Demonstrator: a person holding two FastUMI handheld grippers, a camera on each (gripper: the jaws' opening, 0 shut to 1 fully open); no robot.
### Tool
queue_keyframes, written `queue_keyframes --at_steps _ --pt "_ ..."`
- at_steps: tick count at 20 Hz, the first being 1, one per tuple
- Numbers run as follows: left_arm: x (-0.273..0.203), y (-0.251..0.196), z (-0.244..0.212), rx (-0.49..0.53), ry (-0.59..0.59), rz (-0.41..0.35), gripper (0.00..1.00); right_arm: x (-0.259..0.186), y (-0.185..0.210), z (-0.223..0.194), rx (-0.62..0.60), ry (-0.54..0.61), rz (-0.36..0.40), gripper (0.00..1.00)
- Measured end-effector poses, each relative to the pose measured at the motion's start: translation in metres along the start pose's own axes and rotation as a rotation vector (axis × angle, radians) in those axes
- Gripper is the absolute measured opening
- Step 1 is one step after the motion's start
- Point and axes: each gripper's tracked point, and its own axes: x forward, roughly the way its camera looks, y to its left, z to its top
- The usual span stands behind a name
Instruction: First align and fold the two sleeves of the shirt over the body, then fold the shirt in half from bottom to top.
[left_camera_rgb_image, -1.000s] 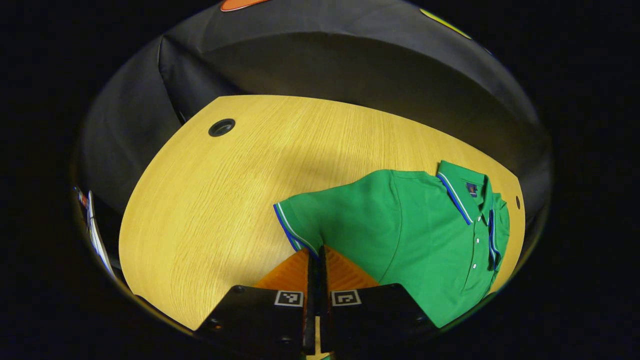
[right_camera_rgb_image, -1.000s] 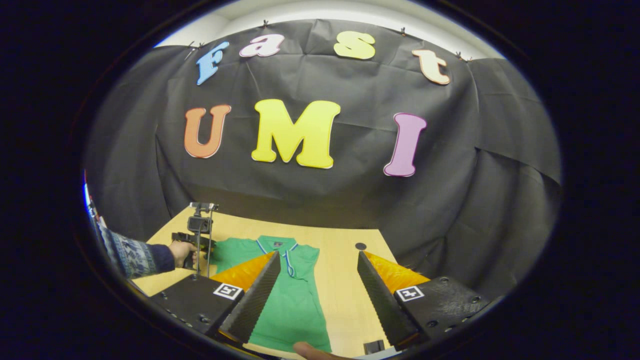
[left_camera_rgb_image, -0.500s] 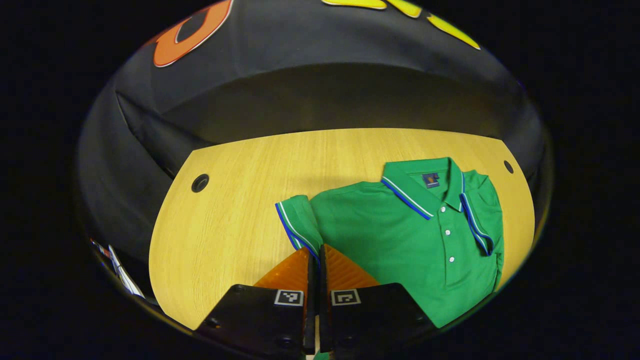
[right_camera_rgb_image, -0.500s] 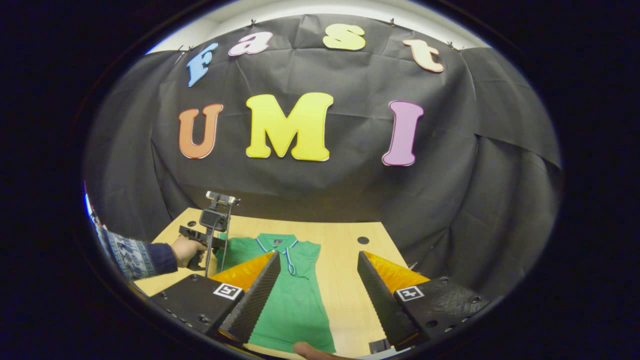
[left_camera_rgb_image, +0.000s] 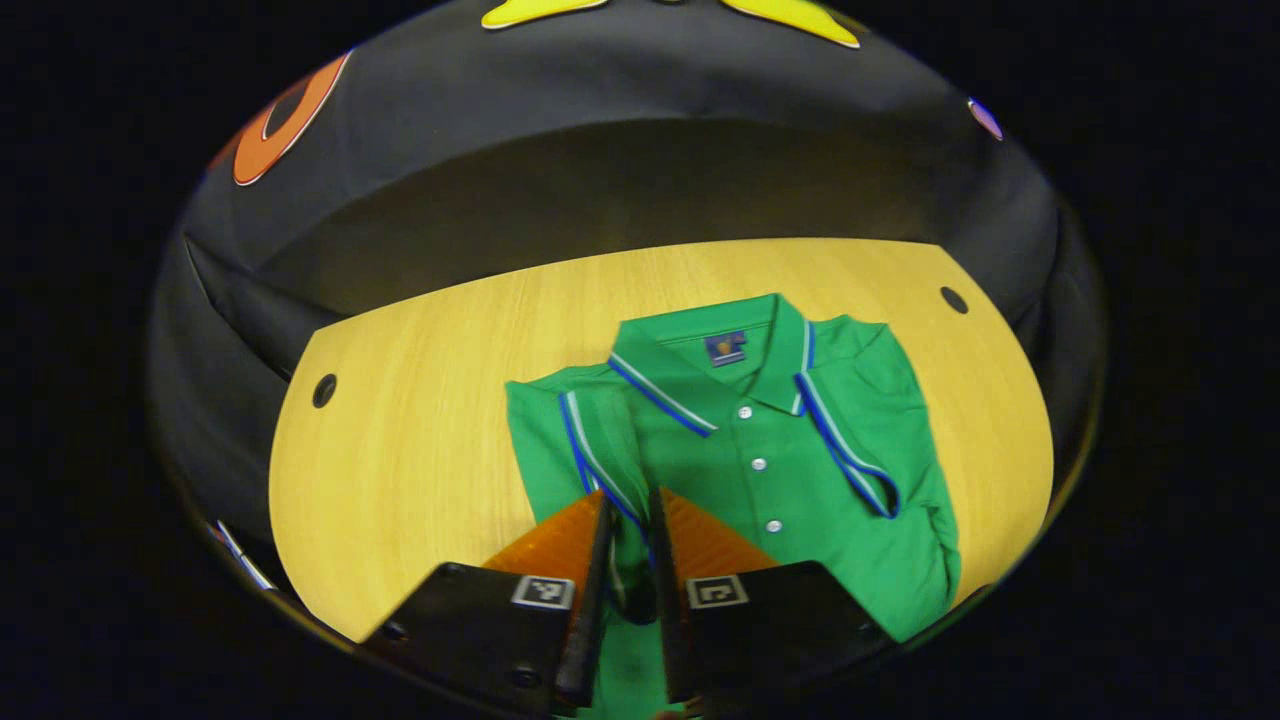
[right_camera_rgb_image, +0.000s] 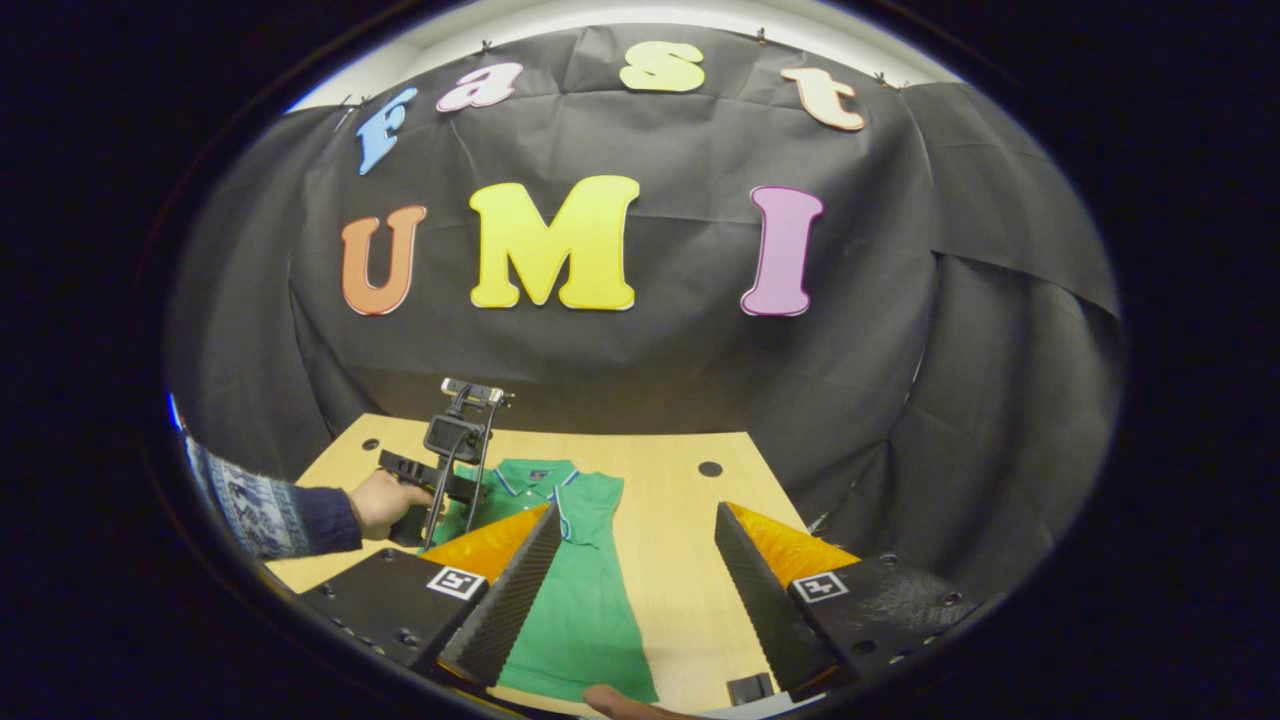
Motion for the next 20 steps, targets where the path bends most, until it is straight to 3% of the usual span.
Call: queue_keyframes --at_steps 1,2,5,8,11,15,20 --pt "-0.007 -0.003 0.005 -0.012 -0.024 -0.008 0.44 0.002 -0.001 -0.002 0.005 0.006 0.003 0.97" --pt "-0.016 -0.006 0.006 -0.029 -0.045 -0.009 0.48 0.004 -0.002 -0.005 0.007 0.011 0.005 0.94" --pt "-0.047 -0.004 0.009 -0.058 -0.098 -0.005 1.0 0.007 -0.003 -0.01 0.008 0.021 0.022 0.95" --pt "-0.078 0.005 0.001 -0.07 -0.146 0.012 0.98 0.016 -0.001 -0.02 -0.006 0.032 0.042 0.95" --pt "-0.104 0.014 -0.036 -0.094 -0.127 0.013 0.98 0.029 0.002 -0.05 -0.03 0.097 0.064 0.97" --pt "-0.128 0.043 -0.117 -0.123 -0.025 0.056 0.98 0.05 -0.001 -0.119 -0.065 0.258 0.054 0.95" --pt "-0.153 0.069 -0.227 -0.236 0.144 0.077 0.99 0.06 -0.014 -0.219 -0.18 0.483 0.05 0.96"
